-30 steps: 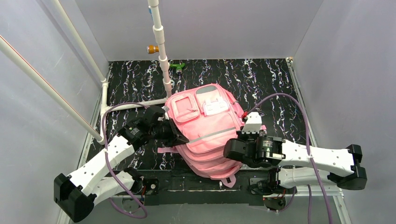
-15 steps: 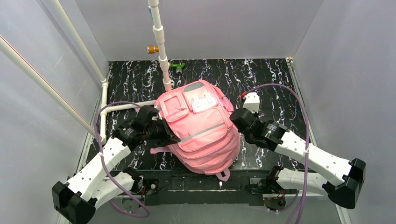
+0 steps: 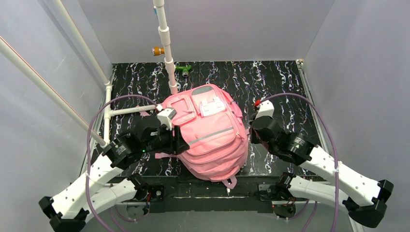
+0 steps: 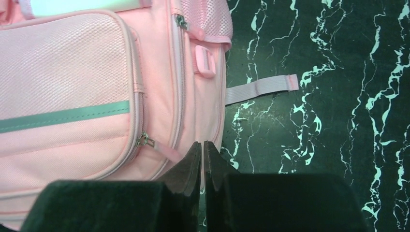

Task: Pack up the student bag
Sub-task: Zip the student bag at the center of the board.

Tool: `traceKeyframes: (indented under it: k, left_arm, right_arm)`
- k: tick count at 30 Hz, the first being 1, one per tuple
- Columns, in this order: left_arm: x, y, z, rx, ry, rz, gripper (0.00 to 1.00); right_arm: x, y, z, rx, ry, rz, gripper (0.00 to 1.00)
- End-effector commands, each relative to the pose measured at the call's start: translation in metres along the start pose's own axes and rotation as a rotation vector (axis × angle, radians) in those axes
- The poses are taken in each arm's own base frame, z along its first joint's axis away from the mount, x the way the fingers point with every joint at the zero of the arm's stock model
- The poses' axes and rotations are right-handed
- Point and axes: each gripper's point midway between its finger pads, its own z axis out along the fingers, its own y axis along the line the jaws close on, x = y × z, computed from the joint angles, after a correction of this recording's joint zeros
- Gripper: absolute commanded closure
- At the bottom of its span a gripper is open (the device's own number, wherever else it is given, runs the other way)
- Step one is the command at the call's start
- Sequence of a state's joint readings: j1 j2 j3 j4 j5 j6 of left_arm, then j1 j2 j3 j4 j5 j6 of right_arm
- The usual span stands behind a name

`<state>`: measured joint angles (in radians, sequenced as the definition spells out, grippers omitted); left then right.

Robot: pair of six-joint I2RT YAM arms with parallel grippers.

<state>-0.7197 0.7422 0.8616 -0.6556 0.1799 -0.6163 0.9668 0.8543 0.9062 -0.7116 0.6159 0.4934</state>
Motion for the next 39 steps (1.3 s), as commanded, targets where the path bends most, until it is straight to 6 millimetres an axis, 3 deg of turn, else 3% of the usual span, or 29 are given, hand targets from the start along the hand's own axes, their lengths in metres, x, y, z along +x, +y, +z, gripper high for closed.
traceKeyframes:
  k: [1, 2, 4, 5, 8, 12, 19, 27, 31, 35, 39]
  left_arm:
    - [-0.032, -0.04, -0.002, 0.042, -0.102, 0.391, 0.54]
    - [-0.035, -0.049, 0.005, 0.034, -0.115, 0.466, 0.51]
    - [-0.038, -0.069, 0.017, 0.032, -0.15, 0.627, 0.45]
    - [-0.04, -0.078, 0.025, 0.021, -0.165, 0.708, 0.43]
    - [-0.041, -0.1, 0.049, -0.05, -0.216, 0.95, 0.38]
    - [-0.039, -0.118, 0.079, -0.093, -0.236, 1.086, 0.37]
    - [-0.038, -0.123, 0.114, -0.261, -0.322, 1.294, 0.39]
    - [-0.039, -0.114, 0.123, -0.395, -0.33, 1.383, 0.57]
    - [-0.029, -0.108, 0.126, -0.365, -0.302, 1.357, 0.75]
    - [-0.021, -0.098, 0.122, -0.347, -0.27, 1.334, 1.0]
    - [-0.019, -0.096, 0.106, -0.274, -0.283, 1.267, 1.0]
  right_arm:
    - [0.0, 0.01, -0.006, -0.081, 0.0, 0.003, 0.83]
    - [0.001, 0.012, -0.005, -0.093, -0.01, 0.011, 0.78]
    - [0.001, 0.015, -0.002, -0.111, -0.027, 0.036, 0.58]
    - [0.001, 0.015, -0.002, -0.111, -0.031, 0.048, 0.54]
    - [-0.002, 0.006, -0.006, -0.076, -0.049, 0.098, 0.51]
    - [-0.003, -0.008, -0.019, -0.057, -0.086, 0.146, 0.47]
    - [-0.003, -0.02, -0.035, -0.075, -0.13, 0.199, 0.46]
    - [0.0, -0.01, -0.029, -0.104, -0.107, 0.182, 0.45]
    - [-0.002, -0.004, -0.026, -0.122, -0.104, 0.166, 0.41]
    - [-0.005, 0.001, -0.026, -0.154, -0.126, 0.17, 0.36]
    - [-0.005, 0.015, -0.023, -0.231, -0.146, 0.11, 0.35]
